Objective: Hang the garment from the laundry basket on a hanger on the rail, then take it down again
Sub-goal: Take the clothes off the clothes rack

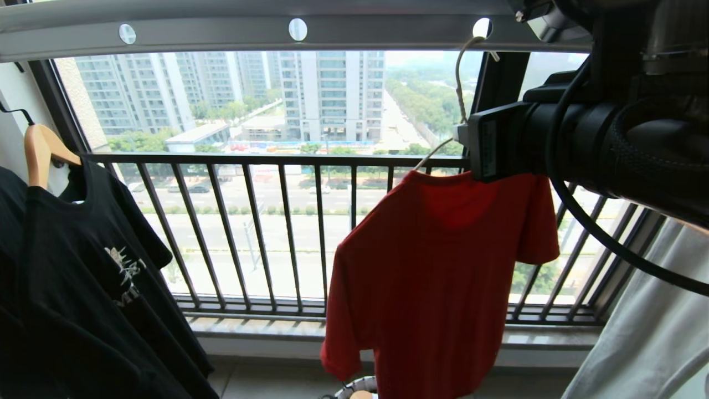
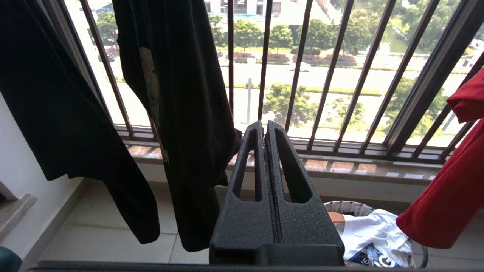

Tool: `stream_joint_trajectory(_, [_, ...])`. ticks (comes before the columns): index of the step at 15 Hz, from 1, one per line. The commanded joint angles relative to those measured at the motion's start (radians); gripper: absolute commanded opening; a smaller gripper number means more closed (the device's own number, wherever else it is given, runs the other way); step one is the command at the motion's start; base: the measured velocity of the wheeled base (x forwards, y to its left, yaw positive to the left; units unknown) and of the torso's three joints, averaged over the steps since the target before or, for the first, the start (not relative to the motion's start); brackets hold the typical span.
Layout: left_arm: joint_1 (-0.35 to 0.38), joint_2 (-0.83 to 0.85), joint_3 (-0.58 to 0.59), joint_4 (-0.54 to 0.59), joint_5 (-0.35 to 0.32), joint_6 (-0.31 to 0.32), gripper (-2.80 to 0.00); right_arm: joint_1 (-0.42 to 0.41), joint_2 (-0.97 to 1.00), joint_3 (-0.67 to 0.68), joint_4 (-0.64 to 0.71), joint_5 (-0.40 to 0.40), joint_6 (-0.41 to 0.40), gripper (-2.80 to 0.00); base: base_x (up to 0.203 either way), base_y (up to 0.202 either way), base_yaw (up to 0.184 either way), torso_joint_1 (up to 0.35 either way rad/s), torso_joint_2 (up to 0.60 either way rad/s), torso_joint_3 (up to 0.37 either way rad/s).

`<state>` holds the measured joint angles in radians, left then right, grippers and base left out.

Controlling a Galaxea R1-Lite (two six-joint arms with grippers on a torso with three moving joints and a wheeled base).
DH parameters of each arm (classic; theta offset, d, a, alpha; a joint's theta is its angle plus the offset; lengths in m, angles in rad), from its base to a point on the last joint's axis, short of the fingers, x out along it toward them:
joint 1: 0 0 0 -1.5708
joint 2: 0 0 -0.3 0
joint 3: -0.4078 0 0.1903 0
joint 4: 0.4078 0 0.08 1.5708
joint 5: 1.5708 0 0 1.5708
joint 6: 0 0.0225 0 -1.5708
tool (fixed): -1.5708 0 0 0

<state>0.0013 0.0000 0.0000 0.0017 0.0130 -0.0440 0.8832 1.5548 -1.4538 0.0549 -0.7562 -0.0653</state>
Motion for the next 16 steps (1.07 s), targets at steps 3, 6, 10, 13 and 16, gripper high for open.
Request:
stream_joint_trajectory(3, [0.0,0.0,0.0,0.0,0.001,0.0,-2.8,-0.014,0.054,-0.039,-0.004,-0.008,0.0,0.0,0.0,0.0,0.0,0.0,0.0,0.0])
stream_joint_trajectory(6, [0.0,0.001,0.0,0.0,0.001,0.0,-2.8,-0.018,0.121,-0.067,-0.007,-0.042,0.0,0.0,0.0,0.0,0.0,0.0,0.0,0.0])
stream_joint_trajectory(10, [0.0,0.0,0.0,0.0,0.001,0.0,-2.8,-0.021,0.182,-0.153,-0.007,-0.052,-0.001,0.0,0.0,0.0,0.0,0.0,0.0,0.0])
stream_joint_trajectory(13, [0.0,0.001,0.0,0.0,0.001,0.0,-2.8,-0.021,0.187,-0.171,-0.007,-0.051,-0.001,0.0,0.0,0.0,0.0,0.0,0.0,0.0])
stream_joint_trajectory(16, [0.0,0.001,0.0,0.0,0.001,0.0,-2.8,-0.021,0.185,-0.172,-0.008,-0.051,-0.001,0.0,0.0,0.0,0.0,0.0,0.0,0.0])
